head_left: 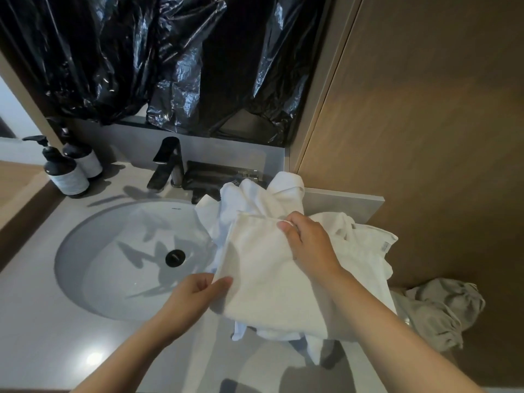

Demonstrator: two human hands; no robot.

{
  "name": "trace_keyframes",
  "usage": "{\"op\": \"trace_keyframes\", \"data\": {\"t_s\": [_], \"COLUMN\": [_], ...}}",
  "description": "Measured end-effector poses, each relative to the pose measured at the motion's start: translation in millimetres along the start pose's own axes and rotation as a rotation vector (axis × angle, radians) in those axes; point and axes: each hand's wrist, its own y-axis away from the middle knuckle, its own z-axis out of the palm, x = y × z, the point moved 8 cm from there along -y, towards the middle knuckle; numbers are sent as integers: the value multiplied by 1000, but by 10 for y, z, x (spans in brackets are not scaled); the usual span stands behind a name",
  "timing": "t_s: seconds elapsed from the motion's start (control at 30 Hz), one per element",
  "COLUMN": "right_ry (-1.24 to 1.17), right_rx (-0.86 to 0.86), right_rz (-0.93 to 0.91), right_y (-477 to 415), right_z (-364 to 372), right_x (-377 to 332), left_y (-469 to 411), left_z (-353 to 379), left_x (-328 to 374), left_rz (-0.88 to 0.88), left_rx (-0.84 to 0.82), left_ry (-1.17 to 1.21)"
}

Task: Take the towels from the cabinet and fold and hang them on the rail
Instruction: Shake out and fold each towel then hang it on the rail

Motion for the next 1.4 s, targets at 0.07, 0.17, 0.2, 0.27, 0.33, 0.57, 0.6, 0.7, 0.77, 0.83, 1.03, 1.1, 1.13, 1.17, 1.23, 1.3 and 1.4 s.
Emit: {"op": "trace_keyframes", "data": {"t_s": [0.07,0.17,0.2,0.27,0.33,0.57,0.6,0.7,0.77,0.83,1.03,1.1,1.13,1.17,1.23,1.3,1.4], "right_ry": [141,224,189,92,8,-76,-131,-303,-289,-160,23,14,26,48,107,170,234], "right_rx": [-86,-124,-113,-82,-42,-131,-134,-137,-152,-177,-116,-84,-77,-77,-83,-99,-147], "right_rz": [-30,-53,-58,-63,-63,-86,-76,-37,-30,-22,-17,-16,-15,-14,-25,-26,-20], "right_y": [-51,-73,-64,-20,36,84,76,62,27,-55,-219,-226,-237,-253,-292,-309,-287], "right_z": [148,224,203,136,53,-40,-54,-93,-60,44,242,263,278,294,325,349,377], "right_x": [-39,-38,-43,-51,-50,-107,-110,-96,-92,-70,-14,23,35,38,34,39,72], "left_y": [4,-15,-45,-144,-308,-732,-760,-810,-845,-881,-907,-892,-880,-862,-806,-749,-651], "left_z": [-31,38,70,59,-22,-208,-230,-347,-374,-318,-307,-316,-326,-336,-321,-277,-230], "left_x": [-88,-202,-219,-172,-93,297,358,459,529,604,496,497,499,508,527,467,222], "left_rz": [-3,-52,-80,-133,-168,-48,-6,92,136,145,42,69,92,124,175,154,-22], "left_rx": [41,-16,-50,-40,15,75,87,197,224,190,130,132,155,181,202,201,189], "left_ry": [-43,-79,-19,185,346,341,326,313,304,322,391,369,336,286,181,93,77]}}
